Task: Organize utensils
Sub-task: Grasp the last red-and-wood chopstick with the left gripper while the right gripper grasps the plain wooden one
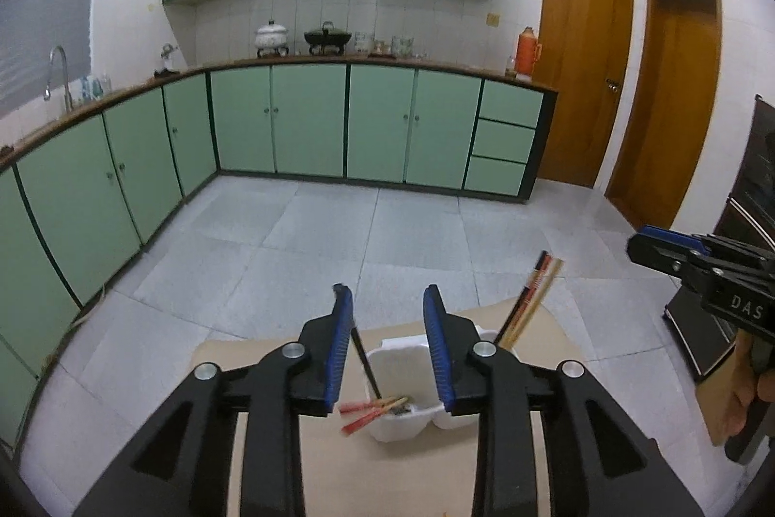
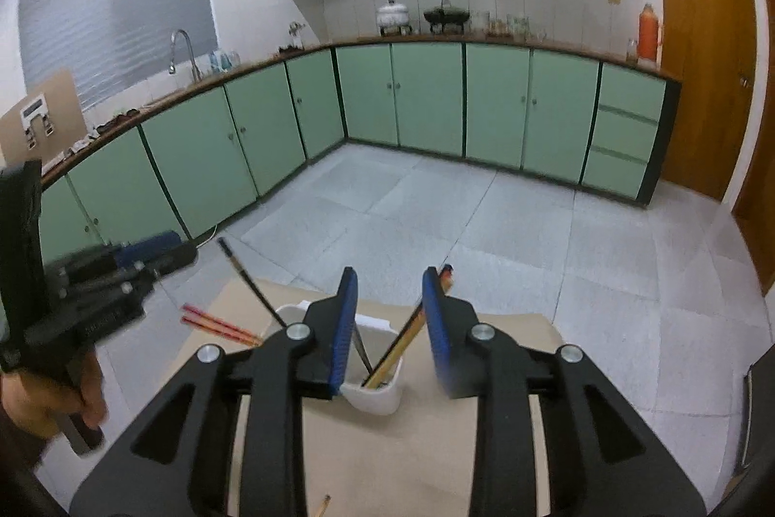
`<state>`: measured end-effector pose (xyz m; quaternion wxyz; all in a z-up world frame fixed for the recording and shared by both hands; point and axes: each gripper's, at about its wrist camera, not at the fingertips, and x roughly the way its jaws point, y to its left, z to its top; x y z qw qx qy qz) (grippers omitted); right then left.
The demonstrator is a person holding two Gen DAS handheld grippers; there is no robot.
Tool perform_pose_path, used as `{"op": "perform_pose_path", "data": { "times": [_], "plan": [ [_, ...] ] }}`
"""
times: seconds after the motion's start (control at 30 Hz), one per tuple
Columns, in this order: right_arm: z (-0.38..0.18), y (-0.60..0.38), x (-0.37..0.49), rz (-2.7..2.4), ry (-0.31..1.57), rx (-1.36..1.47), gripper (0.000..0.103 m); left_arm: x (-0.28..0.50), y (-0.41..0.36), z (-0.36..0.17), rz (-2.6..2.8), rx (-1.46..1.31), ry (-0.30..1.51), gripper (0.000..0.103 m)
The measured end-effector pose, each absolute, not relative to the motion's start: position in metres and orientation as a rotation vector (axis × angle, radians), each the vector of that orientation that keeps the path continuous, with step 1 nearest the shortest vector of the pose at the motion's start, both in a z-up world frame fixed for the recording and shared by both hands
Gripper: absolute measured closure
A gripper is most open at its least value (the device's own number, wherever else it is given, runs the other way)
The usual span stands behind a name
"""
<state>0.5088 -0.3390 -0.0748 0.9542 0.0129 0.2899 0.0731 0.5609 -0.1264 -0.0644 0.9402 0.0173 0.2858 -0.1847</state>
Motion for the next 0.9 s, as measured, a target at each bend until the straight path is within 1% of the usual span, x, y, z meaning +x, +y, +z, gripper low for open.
{"op": "perform_pose_path", "data": {
  "times": [0.03, 0.07, 0.1, 0.17, 0.27, 0.37, 0.43, 0.57, 0.63, 0.83, 0.87, 0.9],
  "plan": [
    [-0.075, -0.339, 0.49, 0.153, 0.561, 0.024, 0.074, 0.549, -0.121, -0.06, -0.38, 0.031, 0.567, 0.064],
    [-0.077, -0.341, 0.477, 0.155, 0.545, 0.021, 0.072, 0.538, -0.117, -0.058, -0.378, 0.027, 0.554, 0.054],
    [-0.085, -0.339, 0.451, 0.159, 0.527, 0.016, 0.07, 0.522, -0.111, -0.057, -0.376, 0.027, 0.538, 0.05],
    [-0.106, -0.335, 0.409, 0.168, 0.513, 0.019, 0.07, 0.494, -0.101, -0.061, -0.381, 0.029, 0.523, 0.049],
    [-0.173, -0.318, 0.33, 0.161, 0.533, 0.012, 0.07, 0.449, -0.082, -0.078, -0.367, 0.022, 0.511, 0.042],
    [-0.242, -0.296, 0.267, 0.168, 0.608, 0.042, 0.07, 0.404, -0.065, -0.103, -0.336, 0.024, 0.488, 0.038],
    [-0.276, -0.274, 0.235, 0.176, 0.64, 0.023, 0.07, 0.373, -0.054, -0.127, -0.319, 0.005, 0.487, 0.037],
    [-0.322, -0.236, 0.204, 0.207, 0.719, 0.013, 0.07, 0.332, -0.047, -0.167, -0.269, 0.004, 0.495, 0.036],
    [-0.333, -0.222, 0.201, 0.224, 0.74, -0.009, 0.07, 0.319, -0.047, -0.186, -0.258, -0.003, 0.524, 0.036],
    [-0.342, -0.211, 0.208, 0.242, 0.755, -0.045, 0.07, 0.3, -0.042, -0.213, -0.248, -0.033, 0.567, 0.036],
    [-0.345, -0.212, 0.212, 0.24, 0.772, -0.037, 0.07, 0.299, -0.042, -0.216, -0.248, -0.034, 0.574, 0.036],
    [-0.345, -0.216, 0.213, 0.238, 0.78, -0.028, 0.073, 0.298, -0.042, -0.22, -0.25, -0.034, 0.58, 0.036]
  ]
}}
